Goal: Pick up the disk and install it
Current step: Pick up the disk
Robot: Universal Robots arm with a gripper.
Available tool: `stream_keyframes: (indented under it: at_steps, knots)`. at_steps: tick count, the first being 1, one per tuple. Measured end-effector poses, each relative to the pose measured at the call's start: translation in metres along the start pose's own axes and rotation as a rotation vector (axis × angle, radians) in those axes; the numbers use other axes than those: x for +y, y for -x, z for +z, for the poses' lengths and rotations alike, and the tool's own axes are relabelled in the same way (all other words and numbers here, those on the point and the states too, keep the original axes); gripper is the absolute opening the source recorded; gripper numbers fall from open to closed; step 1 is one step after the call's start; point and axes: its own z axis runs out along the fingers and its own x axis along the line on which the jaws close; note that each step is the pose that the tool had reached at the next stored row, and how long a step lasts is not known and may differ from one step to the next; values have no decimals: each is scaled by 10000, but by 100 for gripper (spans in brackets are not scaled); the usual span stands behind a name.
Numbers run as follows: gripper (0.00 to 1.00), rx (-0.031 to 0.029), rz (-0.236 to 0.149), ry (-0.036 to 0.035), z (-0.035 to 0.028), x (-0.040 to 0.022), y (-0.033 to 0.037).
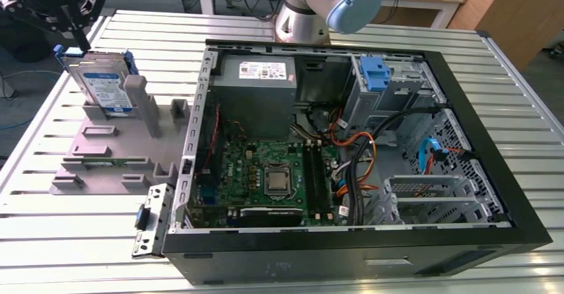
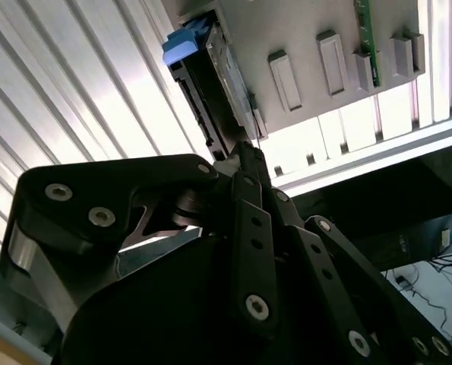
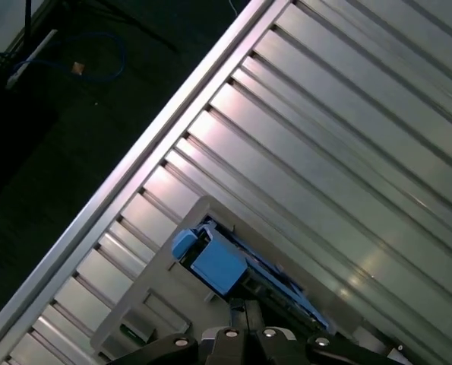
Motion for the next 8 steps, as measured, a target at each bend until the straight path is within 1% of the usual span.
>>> stream_keyframes:
  at_steps: [8]
  knots:
    - [11, 46, -1183, -21, 0, 0, 0]
